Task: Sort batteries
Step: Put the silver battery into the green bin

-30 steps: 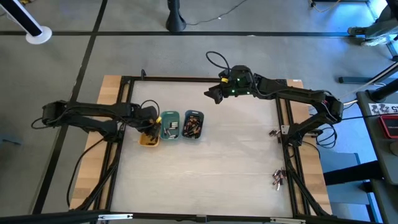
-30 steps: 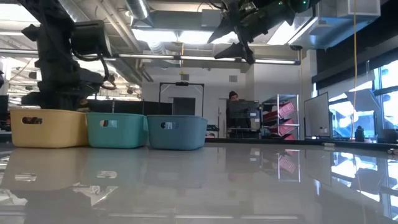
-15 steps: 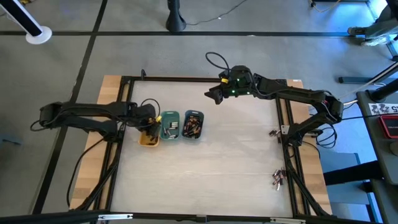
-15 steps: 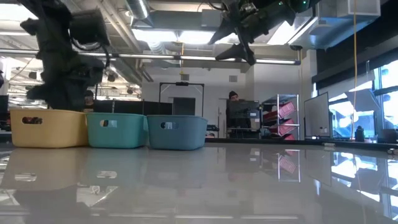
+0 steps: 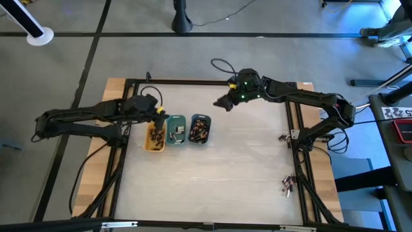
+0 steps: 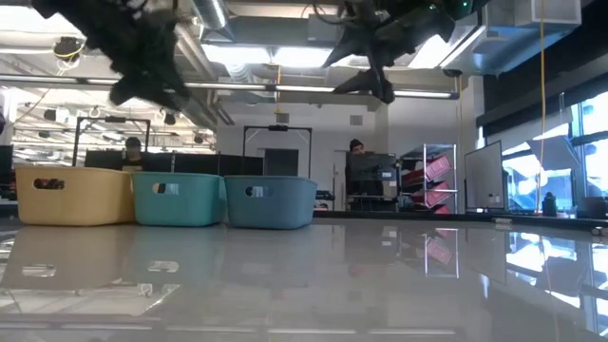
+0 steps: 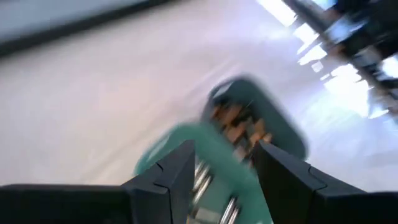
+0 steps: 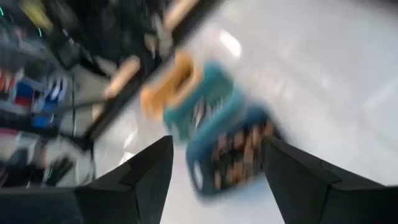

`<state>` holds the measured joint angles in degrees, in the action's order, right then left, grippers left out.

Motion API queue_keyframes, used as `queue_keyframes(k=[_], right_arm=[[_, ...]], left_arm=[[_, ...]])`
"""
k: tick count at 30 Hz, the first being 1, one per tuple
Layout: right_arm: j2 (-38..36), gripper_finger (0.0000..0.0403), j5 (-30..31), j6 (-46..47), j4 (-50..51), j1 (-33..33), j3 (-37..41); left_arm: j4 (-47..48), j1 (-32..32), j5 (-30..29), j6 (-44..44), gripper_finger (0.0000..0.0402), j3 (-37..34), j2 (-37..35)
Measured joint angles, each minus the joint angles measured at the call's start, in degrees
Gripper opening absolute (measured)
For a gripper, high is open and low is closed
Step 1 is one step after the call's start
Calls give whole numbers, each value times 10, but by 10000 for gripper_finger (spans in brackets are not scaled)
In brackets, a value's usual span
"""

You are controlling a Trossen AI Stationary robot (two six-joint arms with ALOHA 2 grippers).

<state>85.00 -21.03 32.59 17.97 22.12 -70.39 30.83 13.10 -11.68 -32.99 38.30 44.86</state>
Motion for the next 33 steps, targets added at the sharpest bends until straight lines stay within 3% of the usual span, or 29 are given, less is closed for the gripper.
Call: queue_keyframes(k=[5, 11, 15, 19, 23, 33], right_arm=[[-5, 243, -25, -13, 199, -44, 0], [-6, 243, 41, -1, 489, -139, 0], [-6, 243, 49, 53, 620, -228, 1], [-7, 243, 7, 123, 624, -323, 27], [-4, 243, -49, 196, 558, -393, 89], [-4, 265, -144, 382, 459, -485, 221]], left_arm=[[-68, 0, 0, 67, 155, 0, -7], [-75, 8, 1, 99, 155, 0, -1], [-87, 20, 1, 117, 155, 0, -1], [-128, 35, 16, 139, 155, 0, 0], [-170, 51, 27, 150, 155, 0, 6], [-238, 86, 152, 165, 155, -1, 51]])
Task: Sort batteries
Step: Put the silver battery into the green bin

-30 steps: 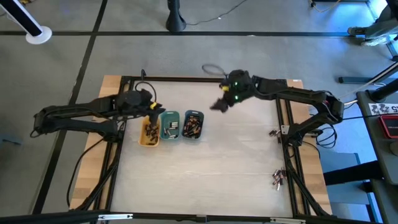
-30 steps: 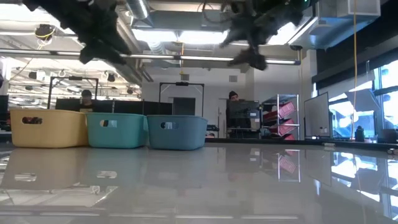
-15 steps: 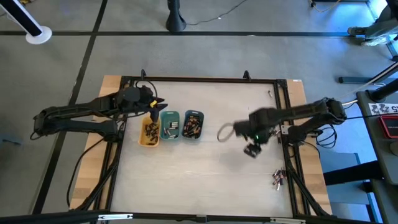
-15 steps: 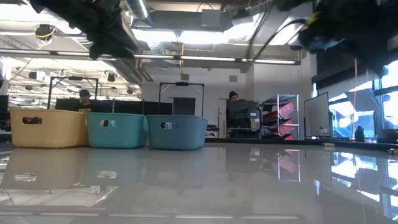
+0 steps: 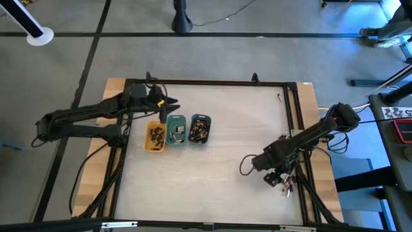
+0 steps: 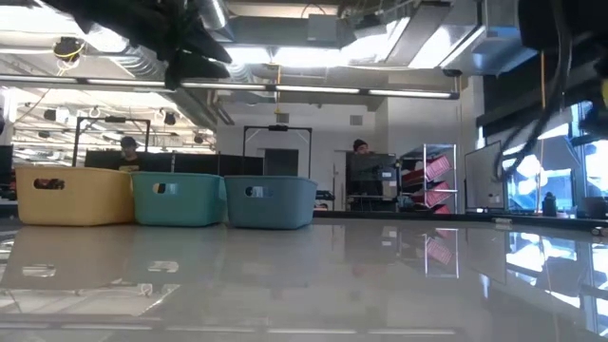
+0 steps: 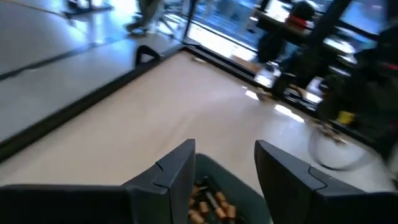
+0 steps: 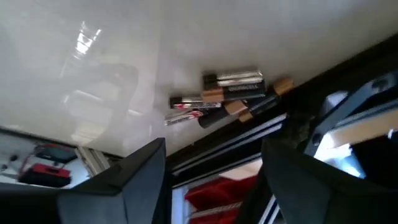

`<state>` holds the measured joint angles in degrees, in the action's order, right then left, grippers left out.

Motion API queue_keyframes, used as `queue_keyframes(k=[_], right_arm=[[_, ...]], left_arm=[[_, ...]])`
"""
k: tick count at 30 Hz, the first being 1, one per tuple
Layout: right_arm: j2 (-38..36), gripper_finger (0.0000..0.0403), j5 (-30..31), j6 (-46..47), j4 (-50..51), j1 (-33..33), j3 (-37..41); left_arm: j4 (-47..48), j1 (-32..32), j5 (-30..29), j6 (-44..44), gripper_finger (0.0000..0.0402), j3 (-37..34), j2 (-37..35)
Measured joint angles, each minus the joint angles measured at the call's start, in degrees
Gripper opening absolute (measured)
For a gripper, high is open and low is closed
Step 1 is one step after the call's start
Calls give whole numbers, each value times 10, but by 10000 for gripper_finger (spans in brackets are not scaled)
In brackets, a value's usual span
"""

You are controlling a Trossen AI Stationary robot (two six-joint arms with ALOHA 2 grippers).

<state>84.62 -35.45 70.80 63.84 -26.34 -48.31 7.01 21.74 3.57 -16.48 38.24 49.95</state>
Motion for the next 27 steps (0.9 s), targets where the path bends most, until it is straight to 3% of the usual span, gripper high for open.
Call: queue_keyframes(k=[4, 11, 16, 27], right_arm=[[0, 292, -22, 34, -64, -12, 40], [0, 333, 27, 22, -108, -15, 85], [0, 337, 52, -9, -116, -14, 110], [0, 335, 33, 9, -197, -31, 122]], left_arm=[[-9, 9, 51, -9, 155, 0, 23], [-26, 9, 54, -72, 155, 0, 45], [-71, 11, 48, -83, 155, 0, 46], [-77, 20, 45, -128, 155, 0, 46]])
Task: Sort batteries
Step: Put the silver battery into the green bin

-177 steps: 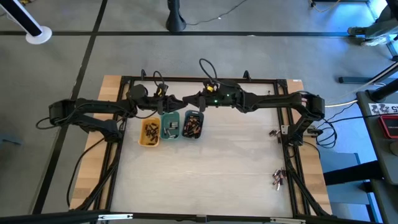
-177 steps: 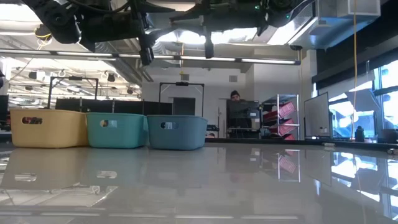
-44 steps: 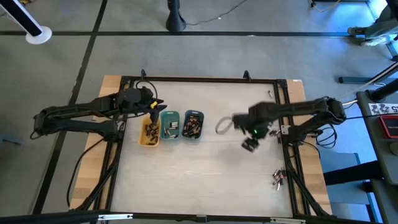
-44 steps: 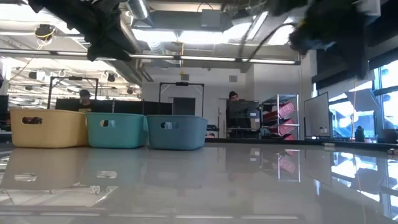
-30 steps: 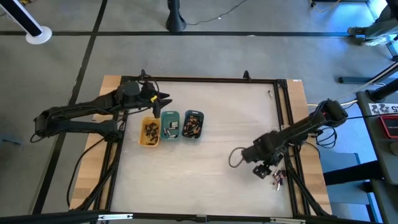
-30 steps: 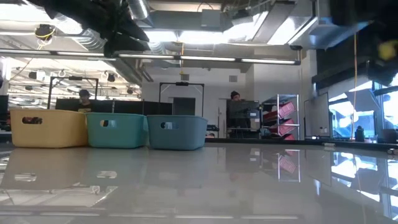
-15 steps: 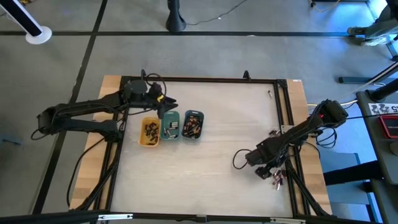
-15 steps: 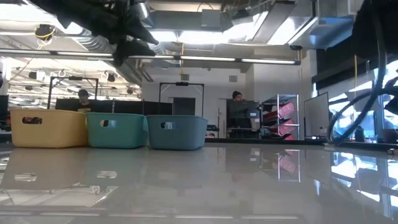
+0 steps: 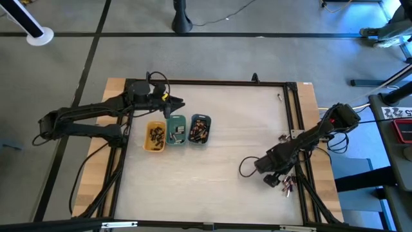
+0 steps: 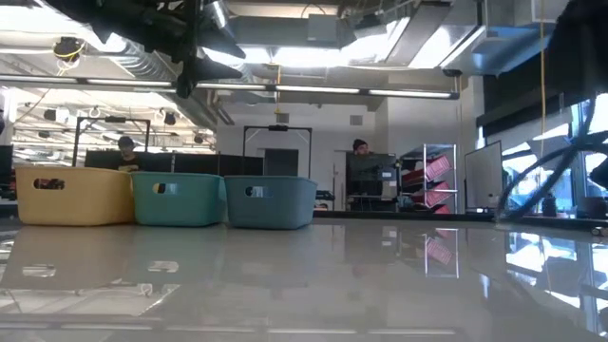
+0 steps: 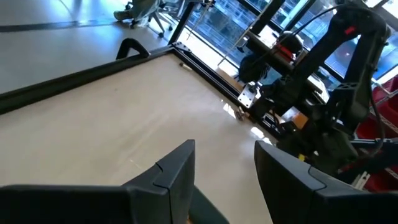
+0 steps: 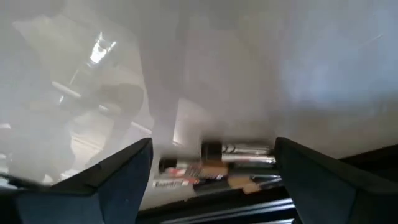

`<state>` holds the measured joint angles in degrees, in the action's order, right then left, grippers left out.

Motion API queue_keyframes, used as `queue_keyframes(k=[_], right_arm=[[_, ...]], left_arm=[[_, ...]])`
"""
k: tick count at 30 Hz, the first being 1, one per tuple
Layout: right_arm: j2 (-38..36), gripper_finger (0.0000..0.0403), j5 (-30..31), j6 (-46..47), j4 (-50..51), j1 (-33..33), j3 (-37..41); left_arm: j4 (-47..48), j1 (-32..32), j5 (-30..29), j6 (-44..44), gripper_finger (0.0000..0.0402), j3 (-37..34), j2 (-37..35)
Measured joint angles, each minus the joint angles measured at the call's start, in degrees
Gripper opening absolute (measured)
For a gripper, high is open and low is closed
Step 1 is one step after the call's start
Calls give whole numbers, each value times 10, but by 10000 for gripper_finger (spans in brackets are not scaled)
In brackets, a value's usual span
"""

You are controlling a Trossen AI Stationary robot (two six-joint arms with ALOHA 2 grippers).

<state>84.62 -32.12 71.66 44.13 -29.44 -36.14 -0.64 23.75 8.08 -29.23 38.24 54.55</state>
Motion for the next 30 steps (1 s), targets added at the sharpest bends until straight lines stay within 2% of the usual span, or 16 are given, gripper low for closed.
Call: queue_keyframes(k=[9, 22, 25, 30], right_arm=[[0, 335, -14, 45, -6, -60, 0], [0, 335, -3, 42, -6, -59, 0], [0, 335, 25, 23, 14, -59, -9], [0, 335, 109, -2, 112, -58, -73]], left_arm=[[0, 0, -15, 7, 155, 0, 0], [0, -1, -21, 5, 155, 0, 0], [0, -1, -21, 5, 155, 0, 0], [0, -1, -21, 5, 155, 0, 0]])
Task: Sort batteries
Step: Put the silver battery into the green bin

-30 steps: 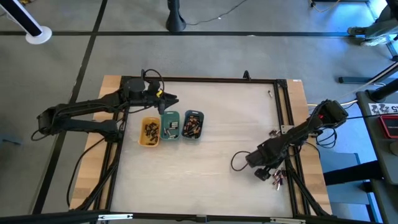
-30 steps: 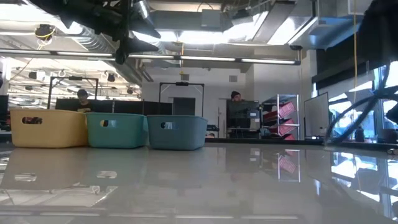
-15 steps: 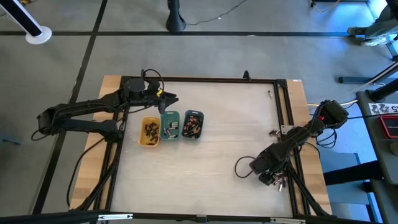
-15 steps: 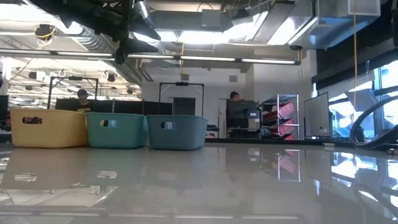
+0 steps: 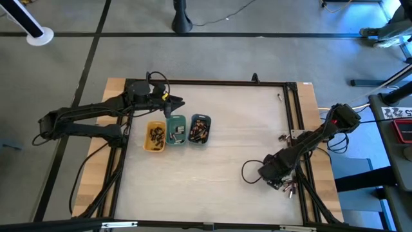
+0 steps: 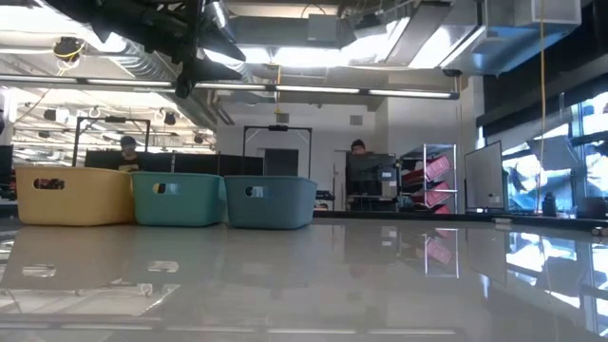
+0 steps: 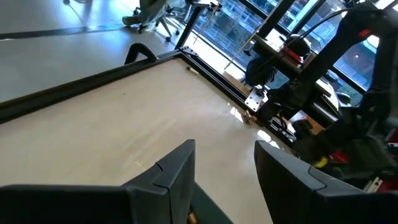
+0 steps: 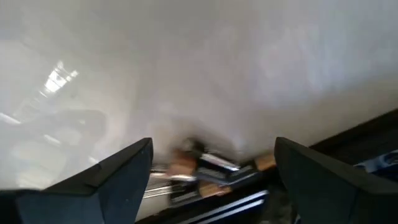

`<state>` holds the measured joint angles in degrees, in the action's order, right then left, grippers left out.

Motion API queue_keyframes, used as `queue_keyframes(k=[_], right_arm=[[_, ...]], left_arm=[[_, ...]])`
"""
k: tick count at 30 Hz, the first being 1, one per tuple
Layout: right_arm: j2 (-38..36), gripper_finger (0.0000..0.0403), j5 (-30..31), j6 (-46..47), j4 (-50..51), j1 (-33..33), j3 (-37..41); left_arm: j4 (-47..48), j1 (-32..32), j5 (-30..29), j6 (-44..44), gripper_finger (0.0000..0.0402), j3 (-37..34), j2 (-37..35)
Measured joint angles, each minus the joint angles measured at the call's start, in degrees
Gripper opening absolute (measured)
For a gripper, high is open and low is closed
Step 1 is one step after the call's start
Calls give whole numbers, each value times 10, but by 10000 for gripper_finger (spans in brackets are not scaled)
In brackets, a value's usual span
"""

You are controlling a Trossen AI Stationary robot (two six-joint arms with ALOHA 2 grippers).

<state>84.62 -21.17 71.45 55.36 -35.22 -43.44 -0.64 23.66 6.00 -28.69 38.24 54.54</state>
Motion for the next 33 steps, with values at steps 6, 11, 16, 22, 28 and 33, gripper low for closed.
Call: queue_keyframes(k=[6, 11, 16, 22, 28, 33], right_arm=[[0, 335, -4, 51, -41, -28, -56], [9, 335, -34, 157, -106, -92, -57], [36, 335, -64, 227, -121, -133, -56], [59, 335, -84, 241, -119, -140, -56], [60, 335, -79, 214, -119, -140, -56], [60, 335, -65, 226, -125, -140, -52]], left_arm=[[0, 0, 0, 0, 155, 0, 0], [1, 0, 0, 1, 155, 0, 0], [0, -1, -1, 16, 155, 0, 0], [-1, 1, -8, 19, 155, 0, 0], [-1, 1, -8, 8, 155, 0, 0], [-1, 0, -8, 0, 155, 0, 0]])
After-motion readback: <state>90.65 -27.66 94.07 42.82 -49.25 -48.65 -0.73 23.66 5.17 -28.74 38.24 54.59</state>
